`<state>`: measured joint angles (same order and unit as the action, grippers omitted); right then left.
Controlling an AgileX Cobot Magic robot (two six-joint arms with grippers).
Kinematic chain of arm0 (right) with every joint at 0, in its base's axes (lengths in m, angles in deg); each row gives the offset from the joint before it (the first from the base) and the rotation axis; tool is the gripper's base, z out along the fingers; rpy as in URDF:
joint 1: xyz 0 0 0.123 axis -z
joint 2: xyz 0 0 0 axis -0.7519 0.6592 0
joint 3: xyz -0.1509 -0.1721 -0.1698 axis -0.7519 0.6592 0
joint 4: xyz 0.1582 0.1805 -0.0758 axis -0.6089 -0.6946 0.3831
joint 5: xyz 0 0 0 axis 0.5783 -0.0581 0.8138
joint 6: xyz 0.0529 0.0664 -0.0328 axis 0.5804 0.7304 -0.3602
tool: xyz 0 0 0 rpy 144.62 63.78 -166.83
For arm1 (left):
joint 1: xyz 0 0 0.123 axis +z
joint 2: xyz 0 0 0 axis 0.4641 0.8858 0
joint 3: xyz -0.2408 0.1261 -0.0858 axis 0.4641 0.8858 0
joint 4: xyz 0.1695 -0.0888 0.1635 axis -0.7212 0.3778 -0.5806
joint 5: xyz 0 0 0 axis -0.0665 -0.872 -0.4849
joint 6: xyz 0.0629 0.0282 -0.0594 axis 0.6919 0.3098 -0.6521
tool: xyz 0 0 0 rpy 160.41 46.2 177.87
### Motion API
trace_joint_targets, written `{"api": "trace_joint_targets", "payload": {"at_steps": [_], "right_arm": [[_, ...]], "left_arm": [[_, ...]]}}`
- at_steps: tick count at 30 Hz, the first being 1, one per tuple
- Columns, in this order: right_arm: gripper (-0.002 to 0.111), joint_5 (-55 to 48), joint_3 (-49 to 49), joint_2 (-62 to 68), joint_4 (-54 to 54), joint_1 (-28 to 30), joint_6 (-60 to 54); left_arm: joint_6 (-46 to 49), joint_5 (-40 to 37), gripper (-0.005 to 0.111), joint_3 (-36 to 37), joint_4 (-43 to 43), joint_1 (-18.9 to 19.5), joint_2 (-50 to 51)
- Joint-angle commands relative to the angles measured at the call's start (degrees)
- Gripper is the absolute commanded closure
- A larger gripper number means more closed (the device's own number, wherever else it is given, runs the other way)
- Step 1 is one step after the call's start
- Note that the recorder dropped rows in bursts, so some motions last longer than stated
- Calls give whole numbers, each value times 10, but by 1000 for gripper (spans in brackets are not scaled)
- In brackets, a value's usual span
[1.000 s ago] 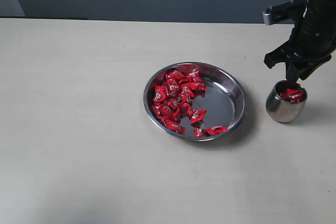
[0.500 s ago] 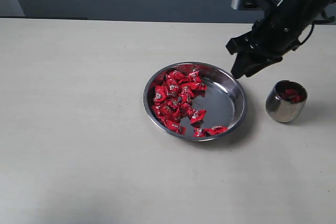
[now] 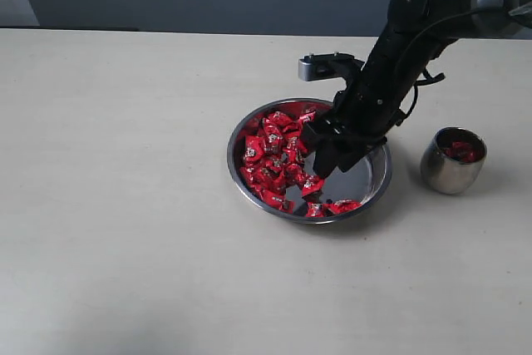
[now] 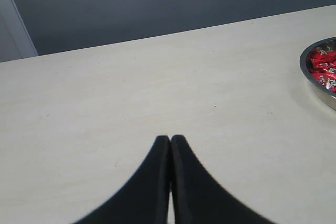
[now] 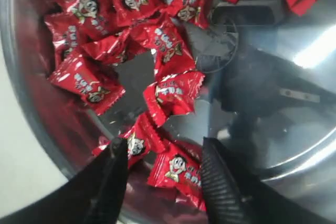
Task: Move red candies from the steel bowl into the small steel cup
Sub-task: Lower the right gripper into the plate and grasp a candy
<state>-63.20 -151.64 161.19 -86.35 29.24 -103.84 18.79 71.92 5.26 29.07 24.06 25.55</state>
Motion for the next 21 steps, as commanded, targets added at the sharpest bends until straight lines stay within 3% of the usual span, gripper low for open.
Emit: {"api": "trace_joint_targets", "payload": {"at_steps": [1, 13, 21], "right_arm": [[65, 11, 1, 17, -1, 0, -3], [65, 42, 1, 38, -20, 0, -2], [72, 42, 1, 38, -20, 0, -2]], "left_arm": [[-3, 3, 106, -1, -1, -6, -2], [-3, 3, 106, -1, -1, -6, -2], [-3, 3, 106, -1, -1, -6, -2]]}}
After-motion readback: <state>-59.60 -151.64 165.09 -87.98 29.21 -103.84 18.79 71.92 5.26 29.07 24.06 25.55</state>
